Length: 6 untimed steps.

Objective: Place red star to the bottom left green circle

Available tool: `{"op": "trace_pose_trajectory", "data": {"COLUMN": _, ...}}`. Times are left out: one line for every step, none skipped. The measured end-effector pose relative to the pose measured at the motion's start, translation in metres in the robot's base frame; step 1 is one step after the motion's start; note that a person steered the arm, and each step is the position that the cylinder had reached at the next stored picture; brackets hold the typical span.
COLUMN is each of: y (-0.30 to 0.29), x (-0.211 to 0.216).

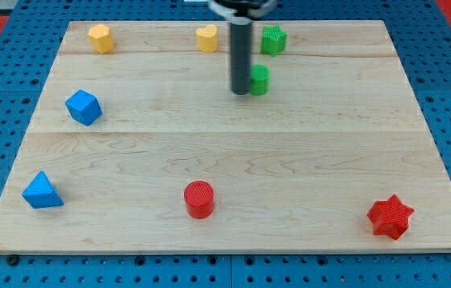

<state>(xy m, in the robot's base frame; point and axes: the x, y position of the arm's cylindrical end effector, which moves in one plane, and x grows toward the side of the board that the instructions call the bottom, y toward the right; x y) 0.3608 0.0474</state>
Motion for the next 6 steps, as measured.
{"op": "trace_pose_trajectory", "data": {"y": 0.03, "x": 0.0}}
{"op": "trace_pose_trajectory", "data": {"y": 0.042, "x": 0.045}}
{"op": "trace_pose_trajectory", "data": {"y": 0.139, "x": 0.094}}
{"op": "trace_pose_trajectory", "data": {"y": 0.182, "x": 0.162}}
{"op": "trace_pose_trajectory", "data": {"y": 0.189, "x": 0.224}}
{"op": "trace_pose_trajectory", "data": {"y": 0.21, "x": 0.255}}
